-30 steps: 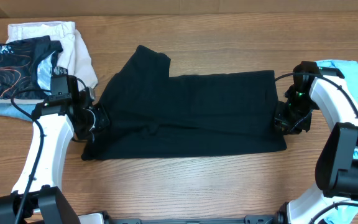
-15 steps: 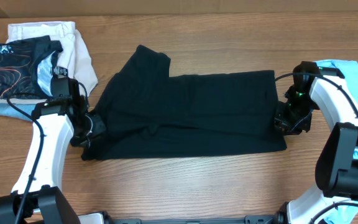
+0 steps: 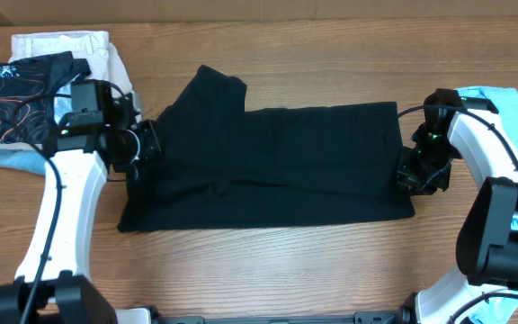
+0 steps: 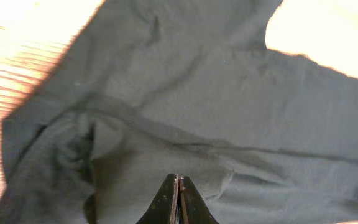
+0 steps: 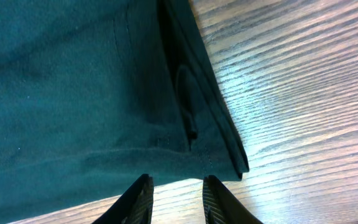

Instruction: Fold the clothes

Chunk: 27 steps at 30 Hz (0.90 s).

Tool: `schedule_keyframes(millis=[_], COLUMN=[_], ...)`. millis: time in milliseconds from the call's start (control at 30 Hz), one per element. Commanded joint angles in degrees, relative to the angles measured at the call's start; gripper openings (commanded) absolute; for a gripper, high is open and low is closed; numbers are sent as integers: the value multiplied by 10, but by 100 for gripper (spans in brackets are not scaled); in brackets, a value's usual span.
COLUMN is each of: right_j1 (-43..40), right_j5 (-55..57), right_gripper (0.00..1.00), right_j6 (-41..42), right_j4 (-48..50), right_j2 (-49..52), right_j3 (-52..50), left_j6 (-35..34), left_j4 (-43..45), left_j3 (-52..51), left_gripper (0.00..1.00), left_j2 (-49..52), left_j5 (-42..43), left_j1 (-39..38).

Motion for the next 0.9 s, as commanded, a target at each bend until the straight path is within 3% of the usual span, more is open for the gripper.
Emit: schedule_keyframes(millis=[0,200,400,700,867], right_j1=[3,3,3,3,-1], right_j5=[0,2,2,14,16], right_gripper=[30,30,30,30,30], right_j6=[2,2,-1,-2,2], right_j4=[-1,-4,-6,-8,-10], right_j2=[-13,-13,-13,-13,-13], right_j3=[13,13,13,13,13], left_j6=[21,29,31,8,-3], left_j4=[-2,-27,-31,-43,-50], left_j3=[-27,-65,-100,-100,-100], left_gripper=[4,4,4,4,4], left_j2=[44,122,185,189,177], left_j5=[16,-3,-119,-204,-202], left_j1=[-12,-23,-20,-10,-10])
